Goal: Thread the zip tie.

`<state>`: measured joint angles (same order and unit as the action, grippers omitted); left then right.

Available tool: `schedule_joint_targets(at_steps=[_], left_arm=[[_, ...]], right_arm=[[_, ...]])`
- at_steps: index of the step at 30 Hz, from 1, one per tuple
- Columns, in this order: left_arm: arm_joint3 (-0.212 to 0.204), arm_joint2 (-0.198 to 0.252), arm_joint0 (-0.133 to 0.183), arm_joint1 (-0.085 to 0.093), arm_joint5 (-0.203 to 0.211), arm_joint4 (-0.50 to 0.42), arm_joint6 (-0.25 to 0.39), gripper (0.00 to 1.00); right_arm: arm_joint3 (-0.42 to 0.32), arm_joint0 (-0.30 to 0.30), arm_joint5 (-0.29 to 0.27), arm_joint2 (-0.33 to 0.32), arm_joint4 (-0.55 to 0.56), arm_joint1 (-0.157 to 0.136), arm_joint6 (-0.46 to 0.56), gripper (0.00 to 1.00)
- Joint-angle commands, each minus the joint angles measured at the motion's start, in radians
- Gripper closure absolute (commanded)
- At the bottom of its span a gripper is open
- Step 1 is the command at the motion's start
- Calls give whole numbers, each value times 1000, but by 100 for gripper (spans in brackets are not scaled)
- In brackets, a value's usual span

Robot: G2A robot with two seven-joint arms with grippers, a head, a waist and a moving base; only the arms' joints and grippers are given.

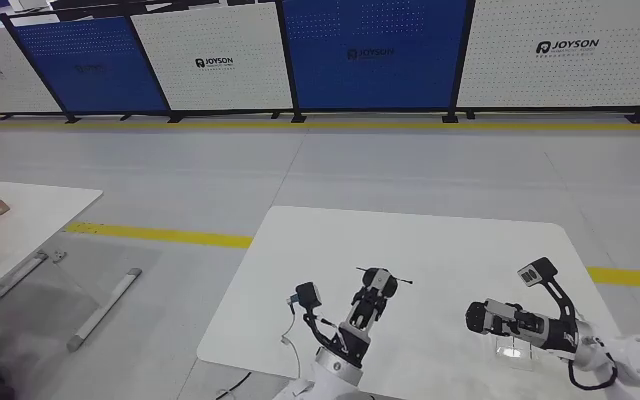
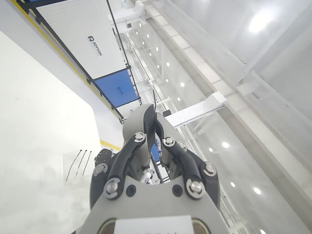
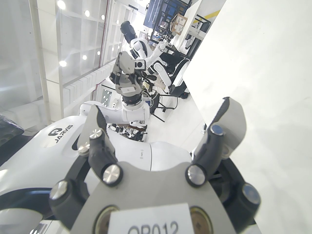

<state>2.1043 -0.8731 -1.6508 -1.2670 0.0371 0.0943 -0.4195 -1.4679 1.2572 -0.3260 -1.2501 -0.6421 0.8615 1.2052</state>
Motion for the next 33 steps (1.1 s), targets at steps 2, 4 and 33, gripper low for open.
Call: schedule_joint_targets(at_steps=[2, 4, 33], left_arm=[[0, 0, -1, 0, -1, 1, 0, 100], [0, 0, -1, 0, -1, 1, 0, 100], [-291, -27, 101, -6, -143, 120, 164, 100]], right_arm=[[0, 0, 0, 0, 0, 0, 0, 0], [0, 0, 0, 0, 0, 0, 0, 0], [0, 0, 0, 0, 0, 0, 0, 0]])
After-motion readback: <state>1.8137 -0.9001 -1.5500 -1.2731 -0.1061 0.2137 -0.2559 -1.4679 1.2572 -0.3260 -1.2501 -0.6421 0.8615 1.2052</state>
